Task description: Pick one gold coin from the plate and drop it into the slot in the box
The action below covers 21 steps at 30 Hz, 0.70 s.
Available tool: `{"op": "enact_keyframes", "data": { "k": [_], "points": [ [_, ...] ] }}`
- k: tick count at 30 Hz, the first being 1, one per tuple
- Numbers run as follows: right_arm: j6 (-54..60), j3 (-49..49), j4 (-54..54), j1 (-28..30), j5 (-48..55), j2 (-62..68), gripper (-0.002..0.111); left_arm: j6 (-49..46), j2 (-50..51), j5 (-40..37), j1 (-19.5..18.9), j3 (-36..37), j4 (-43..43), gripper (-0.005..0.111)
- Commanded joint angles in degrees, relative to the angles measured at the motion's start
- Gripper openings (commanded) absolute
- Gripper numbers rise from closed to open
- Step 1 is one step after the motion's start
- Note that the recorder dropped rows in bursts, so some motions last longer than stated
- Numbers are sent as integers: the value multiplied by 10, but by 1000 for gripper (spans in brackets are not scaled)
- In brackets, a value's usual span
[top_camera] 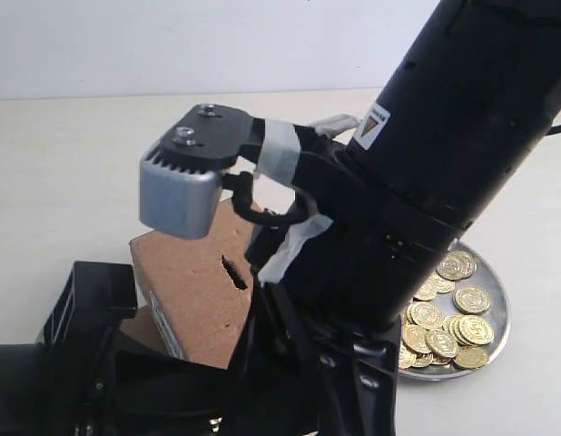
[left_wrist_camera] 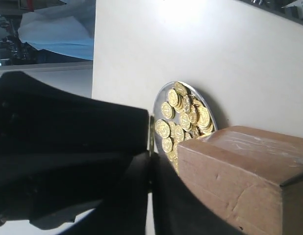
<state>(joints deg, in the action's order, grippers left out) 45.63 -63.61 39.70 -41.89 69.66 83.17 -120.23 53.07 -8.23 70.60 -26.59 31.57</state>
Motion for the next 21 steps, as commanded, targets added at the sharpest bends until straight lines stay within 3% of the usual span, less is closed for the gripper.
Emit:
{"op": "enact_keyframes", "data": {
  "k": [1,4,8,11,15,21],
  "points": [
    [-41,-15,-73,-1,-21,-15,51,21,3,8,1,-2,2,0],
    [-123,-45,-186,-1,-31,-47,57,45,4,8,-14,-2,2,0],
    [-208,-78,-307,-1,-40,-112,58,59,26,19,-69,-7,-1,0],
    [-234,-83,-322,-1,-40,-163,58,61,74,3,-124,-34,-28,0],
    [-258,-81,-320,-1,-5,-222,58,62,158,-73,-196,-111,-95,0],
    [-265,-76,-327,-1,3,-286,58,101,256,-205,-243,-228,-218,0]
  ]
}}
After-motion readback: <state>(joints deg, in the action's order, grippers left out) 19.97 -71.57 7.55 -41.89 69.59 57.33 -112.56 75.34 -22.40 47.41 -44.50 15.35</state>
